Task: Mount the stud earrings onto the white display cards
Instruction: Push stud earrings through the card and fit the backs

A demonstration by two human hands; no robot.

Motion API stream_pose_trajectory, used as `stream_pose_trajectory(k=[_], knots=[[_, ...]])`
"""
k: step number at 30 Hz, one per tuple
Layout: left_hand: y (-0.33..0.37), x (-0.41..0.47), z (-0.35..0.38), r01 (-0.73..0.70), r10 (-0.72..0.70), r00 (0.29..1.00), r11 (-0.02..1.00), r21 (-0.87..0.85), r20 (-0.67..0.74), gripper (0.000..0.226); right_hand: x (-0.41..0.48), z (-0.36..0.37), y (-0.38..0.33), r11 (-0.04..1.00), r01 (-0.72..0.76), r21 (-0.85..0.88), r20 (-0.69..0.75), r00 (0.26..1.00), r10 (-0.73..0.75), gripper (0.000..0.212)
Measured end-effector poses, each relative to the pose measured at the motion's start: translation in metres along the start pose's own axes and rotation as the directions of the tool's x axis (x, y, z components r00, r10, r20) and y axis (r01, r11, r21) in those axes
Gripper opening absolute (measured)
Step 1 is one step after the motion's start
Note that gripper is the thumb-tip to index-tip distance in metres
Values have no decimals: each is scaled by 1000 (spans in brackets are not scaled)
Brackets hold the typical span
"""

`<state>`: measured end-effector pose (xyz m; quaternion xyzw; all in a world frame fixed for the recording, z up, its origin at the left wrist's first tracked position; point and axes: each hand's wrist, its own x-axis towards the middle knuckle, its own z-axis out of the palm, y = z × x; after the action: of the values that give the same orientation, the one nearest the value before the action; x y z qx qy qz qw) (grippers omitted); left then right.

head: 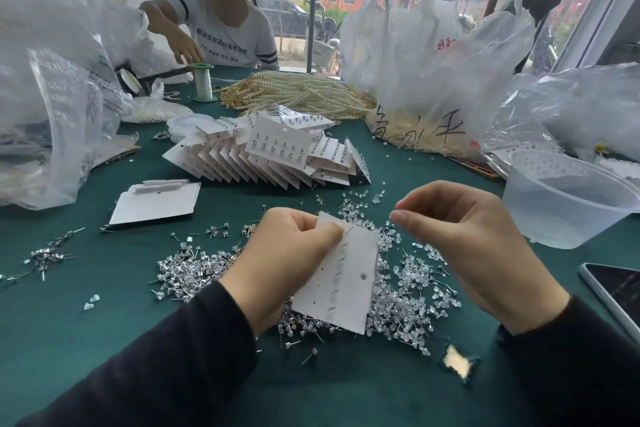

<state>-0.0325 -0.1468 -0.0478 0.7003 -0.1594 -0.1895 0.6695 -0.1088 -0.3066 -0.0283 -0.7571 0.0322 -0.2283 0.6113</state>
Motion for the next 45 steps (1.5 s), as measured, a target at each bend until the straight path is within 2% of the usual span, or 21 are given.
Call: stream_pose_trajectory(k=[4, 9, 15, 21, 34, 42, 45], knots=[[-1, -2, 4, -24, 25, 1000, 999, 33, -17, 30, -5, 10, 1, 996, 43, -81, 33, 999, -41, 7], [-1, -3, 4, -18, 20, 1000, 998, 59, -25, 33, -7, 13, 2, 995, 4, -98, 25, 1000, -2, 14], [-4, -3, 6, -46, 48, 999, 992, 118, -17, 34, -9, 18, 0, 985, 96, -143, -8, 995, -98, 15], [-4, -3, 7, -100, 101, 995, 985, 143, -5, 32, -14, 27, 6, 869, 255, -424, 30, 963, -268, 15], [1, -7, 5, -234, 297, 951, 872, 431, -85, 39, -17, 34, 10, 732, 440, -520, 114, 885, -451, 9], [5, -12, 4, -306, 377, 925, 805, 508, -39, 43, -19, 39, 15, 747, 424, -513, 90, 891, -444, 10], [5, -12, 5, -307, 363, 931, 828, 469, -32, 45, -19, 40, 15, 770, 412, -487, 72, 898, -434, 10]])
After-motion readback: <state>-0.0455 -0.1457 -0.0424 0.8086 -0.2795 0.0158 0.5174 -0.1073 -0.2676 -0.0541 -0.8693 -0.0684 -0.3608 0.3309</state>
